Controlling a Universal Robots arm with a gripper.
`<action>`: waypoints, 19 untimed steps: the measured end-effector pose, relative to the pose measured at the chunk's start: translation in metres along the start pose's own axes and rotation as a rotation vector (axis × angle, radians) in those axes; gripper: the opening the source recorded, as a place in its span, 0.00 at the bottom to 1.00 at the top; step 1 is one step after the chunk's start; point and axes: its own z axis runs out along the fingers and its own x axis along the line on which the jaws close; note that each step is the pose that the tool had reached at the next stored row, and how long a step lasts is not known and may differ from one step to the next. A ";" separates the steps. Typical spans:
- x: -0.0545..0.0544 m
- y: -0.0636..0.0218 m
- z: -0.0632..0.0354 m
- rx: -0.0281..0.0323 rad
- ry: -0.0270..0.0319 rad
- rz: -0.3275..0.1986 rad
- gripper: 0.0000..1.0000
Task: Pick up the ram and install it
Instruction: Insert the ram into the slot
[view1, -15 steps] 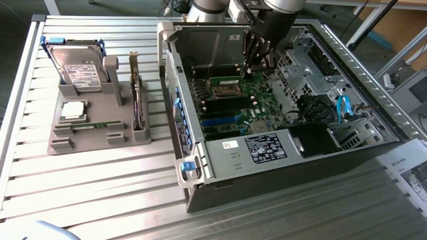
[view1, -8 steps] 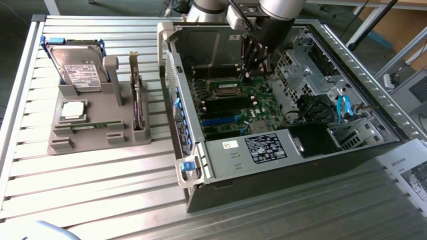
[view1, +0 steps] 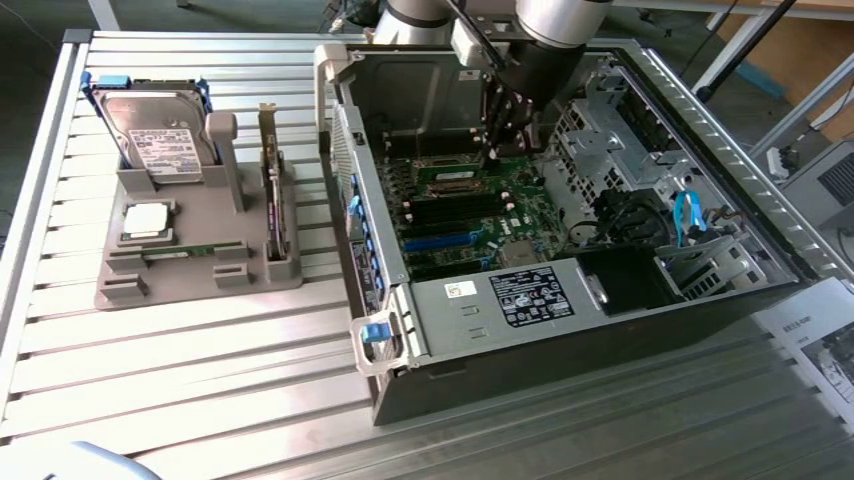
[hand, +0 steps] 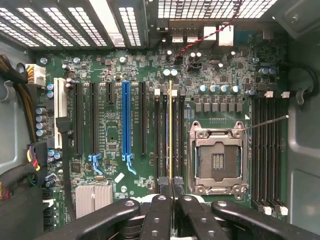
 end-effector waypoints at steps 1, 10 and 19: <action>0.000 -0.0001 0.0000 0.0000 -0.0001 0.000 0.11; 0.000 -0.0087 -0.0003 0.0001 -0.0002 0.000 0.11; 0.000 -0.0092 0.0042 0.0002 -0.0005 0.000 0.11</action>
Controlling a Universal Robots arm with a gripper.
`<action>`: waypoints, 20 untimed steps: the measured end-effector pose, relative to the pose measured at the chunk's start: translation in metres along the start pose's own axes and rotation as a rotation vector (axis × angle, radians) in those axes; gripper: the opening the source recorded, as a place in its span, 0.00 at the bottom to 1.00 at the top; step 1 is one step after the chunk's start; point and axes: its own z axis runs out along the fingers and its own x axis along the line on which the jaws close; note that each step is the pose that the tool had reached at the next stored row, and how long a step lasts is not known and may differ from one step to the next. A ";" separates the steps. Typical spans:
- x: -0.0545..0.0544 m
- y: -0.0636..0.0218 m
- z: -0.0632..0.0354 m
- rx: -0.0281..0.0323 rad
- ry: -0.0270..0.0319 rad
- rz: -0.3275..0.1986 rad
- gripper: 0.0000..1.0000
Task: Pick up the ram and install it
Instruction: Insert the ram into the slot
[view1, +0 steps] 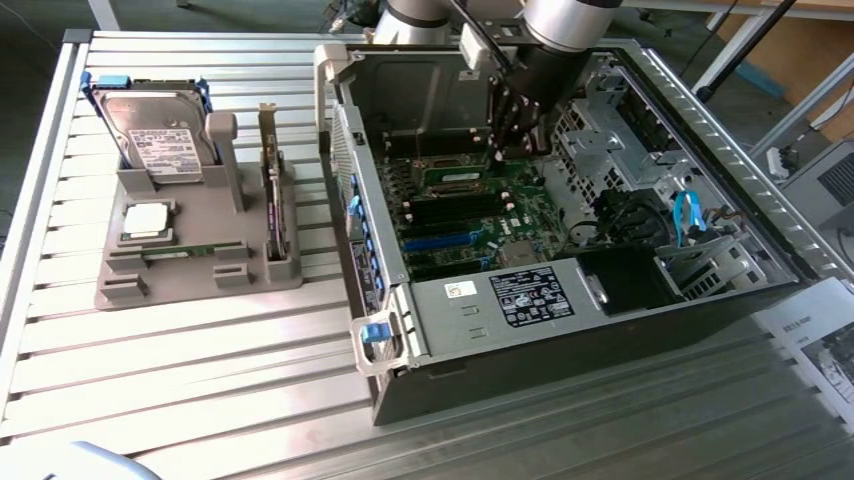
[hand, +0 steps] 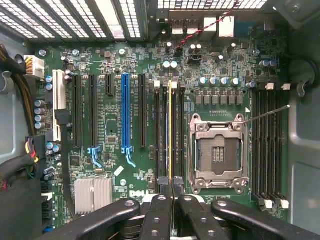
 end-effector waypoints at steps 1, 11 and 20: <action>0.000 0.0000 0.0012 0.0001 0.0000 0.000 0.11; 0.001 -0.0007 0.0150 0.0023 -0.0001 0.000 0.11; 0.001 -0.0010 0.0249 0.0048 -0.0001 0.000 0.11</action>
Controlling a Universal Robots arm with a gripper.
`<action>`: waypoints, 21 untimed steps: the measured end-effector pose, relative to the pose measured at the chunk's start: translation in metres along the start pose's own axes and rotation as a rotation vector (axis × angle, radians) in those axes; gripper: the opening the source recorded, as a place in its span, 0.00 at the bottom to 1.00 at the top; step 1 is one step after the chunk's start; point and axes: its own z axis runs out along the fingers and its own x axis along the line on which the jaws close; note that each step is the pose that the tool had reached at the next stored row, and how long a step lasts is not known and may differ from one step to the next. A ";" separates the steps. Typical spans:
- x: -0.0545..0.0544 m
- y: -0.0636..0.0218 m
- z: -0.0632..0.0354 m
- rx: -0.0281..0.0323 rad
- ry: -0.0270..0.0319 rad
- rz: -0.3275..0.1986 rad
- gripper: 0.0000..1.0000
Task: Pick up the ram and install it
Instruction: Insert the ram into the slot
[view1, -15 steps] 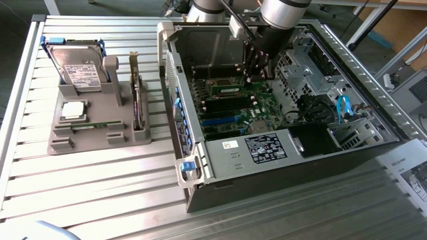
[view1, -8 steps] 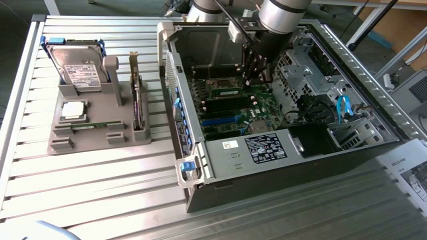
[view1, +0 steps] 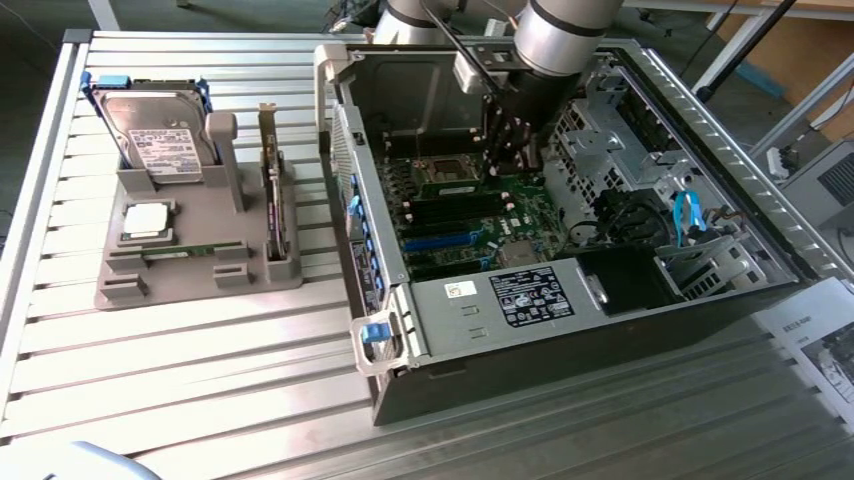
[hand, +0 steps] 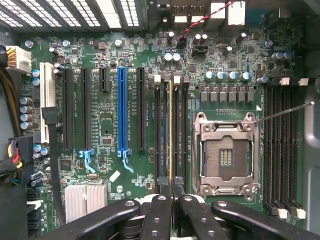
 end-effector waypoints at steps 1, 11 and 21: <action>0.000 0.0000 0.0000 0.0000 0.0002 0.000 0.11; 0.007 0.0031 0.0001 0.0003 0.0001 0.000 0.11; 0.007 0.0031 0.0134 0.0034 0.0000 0.000 0.11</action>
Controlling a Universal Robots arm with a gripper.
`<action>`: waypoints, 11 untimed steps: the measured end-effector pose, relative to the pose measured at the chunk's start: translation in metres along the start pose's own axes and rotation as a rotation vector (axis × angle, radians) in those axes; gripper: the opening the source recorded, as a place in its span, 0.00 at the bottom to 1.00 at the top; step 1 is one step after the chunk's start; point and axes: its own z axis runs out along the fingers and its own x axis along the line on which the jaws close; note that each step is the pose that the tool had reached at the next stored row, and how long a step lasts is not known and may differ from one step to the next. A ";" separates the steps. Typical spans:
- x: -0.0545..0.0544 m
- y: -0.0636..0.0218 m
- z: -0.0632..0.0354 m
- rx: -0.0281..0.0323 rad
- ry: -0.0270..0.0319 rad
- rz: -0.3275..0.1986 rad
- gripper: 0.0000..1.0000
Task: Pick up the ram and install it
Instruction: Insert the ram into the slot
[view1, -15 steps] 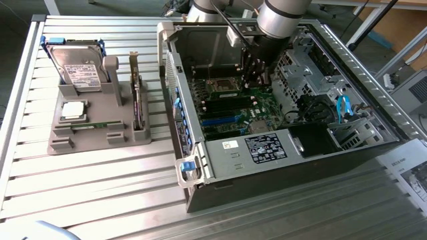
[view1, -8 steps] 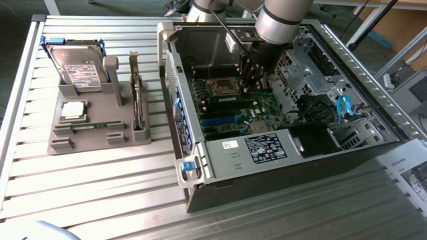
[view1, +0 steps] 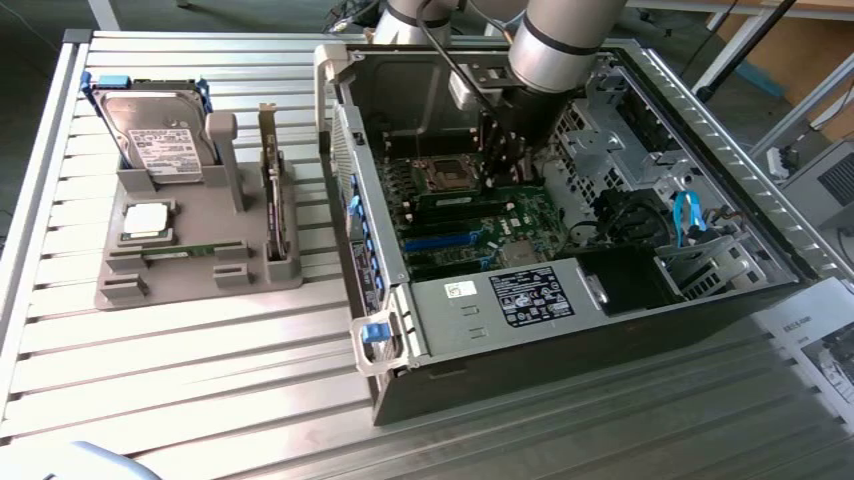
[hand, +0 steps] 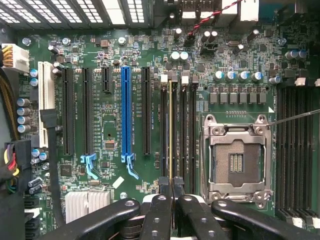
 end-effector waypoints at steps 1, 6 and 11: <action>0.000 0.0000 0.0002 0.0000 0.0002 0.000 0.11; 0.000 0.0002 0.0002 0.0002 0.0001 0.000 0.11; 0.000 0.0010 0.0003 0.0020 -0.0001 0.000 0.11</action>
